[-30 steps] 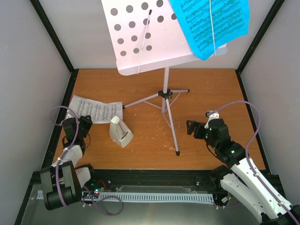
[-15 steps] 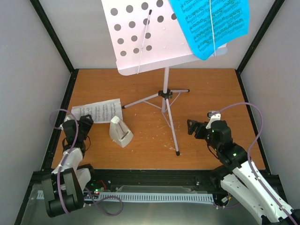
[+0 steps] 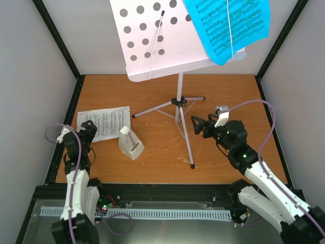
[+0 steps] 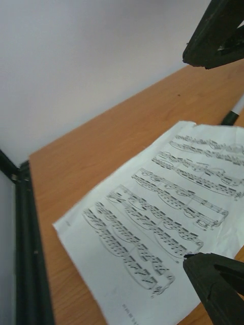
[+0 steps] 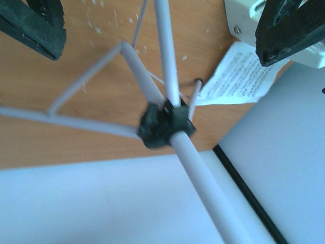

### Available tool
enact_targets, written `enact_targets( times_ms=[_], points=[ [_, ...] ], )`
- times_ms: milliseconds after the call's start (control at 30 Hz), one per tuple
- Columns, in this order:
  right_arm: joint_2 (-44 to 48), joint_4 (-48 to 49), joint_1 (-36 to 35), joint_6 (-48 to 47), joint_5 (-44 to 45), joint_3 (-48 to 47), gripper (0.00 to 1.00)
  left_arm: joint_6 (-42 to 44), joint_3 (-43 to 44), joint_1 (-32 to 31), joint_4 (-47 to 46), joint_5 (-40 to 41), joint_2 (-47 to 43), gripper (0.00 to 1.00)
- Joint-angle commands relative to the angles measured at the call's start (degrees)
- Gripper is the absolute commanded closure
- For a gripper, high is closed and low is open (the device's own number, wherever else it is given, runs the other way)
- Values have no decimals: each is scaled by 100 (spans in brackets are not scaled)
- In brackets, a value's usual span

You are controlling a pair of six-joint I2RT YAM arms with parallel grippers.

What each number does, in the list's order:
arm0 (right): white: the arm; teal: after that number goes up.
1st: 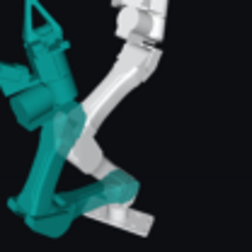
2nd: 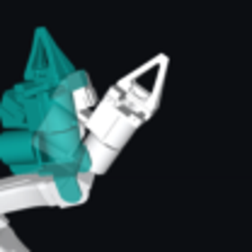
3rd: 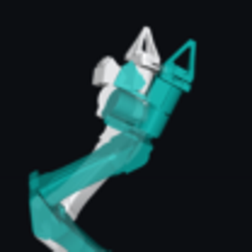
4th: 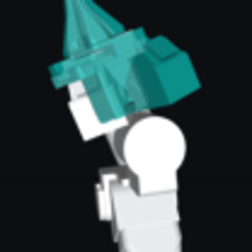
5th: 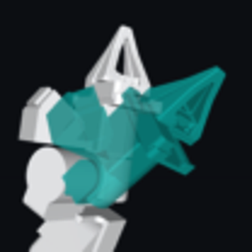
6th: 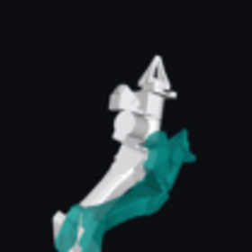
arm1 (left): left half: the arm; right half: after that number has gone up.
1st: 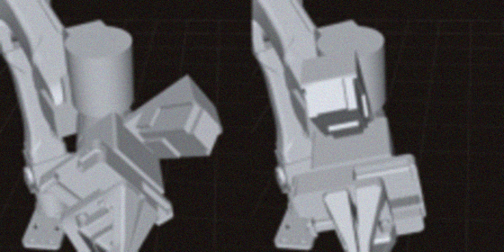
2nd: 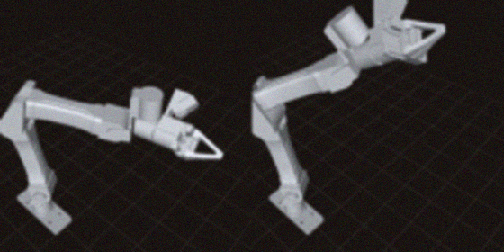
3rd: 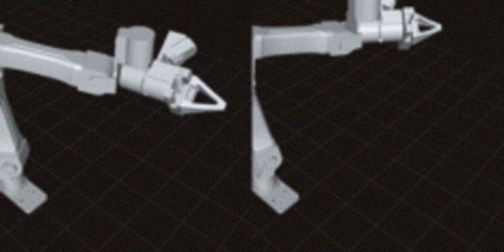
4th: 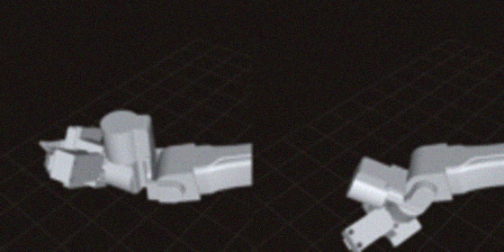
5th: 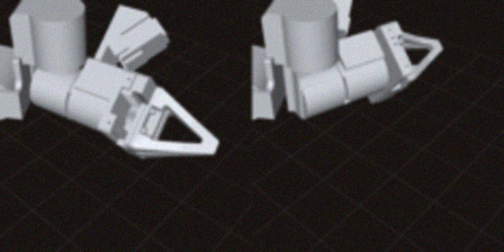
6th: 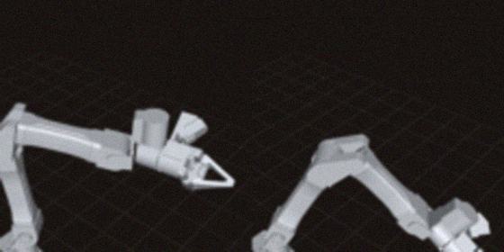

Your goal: Pack up the instrument practice props

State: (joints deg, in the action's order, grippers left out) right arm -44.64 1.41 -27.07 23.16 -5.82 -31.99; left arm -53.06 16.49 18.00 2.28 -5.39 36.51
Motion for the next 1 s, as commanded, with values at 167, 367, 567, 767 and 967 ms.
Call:
enact_targets(
  times_ms=[167,367,567,767,967],
  points=[
    [-1914,2750,47,-1470,-1157,-864,0,1682,1451,37,63,-1098,-107,1],
    [-2978,3155,95,-1923,-1613,-1568,11,3105,2700,19,288,-2626,876,0],
    [-3649,3139,179,-2278,-1918,-2211,32,3626,2716,2,131,-2708,1065,1],
    [-3965,3038,194,-2523,-2161,-2507,62,3771,2542,-8,-41,-2606,1194,1],
    [-3693,3051,193,-2823,-1717,-2270,96,3807,2509,-17,-35,-2512,1240,1]
  ],
)
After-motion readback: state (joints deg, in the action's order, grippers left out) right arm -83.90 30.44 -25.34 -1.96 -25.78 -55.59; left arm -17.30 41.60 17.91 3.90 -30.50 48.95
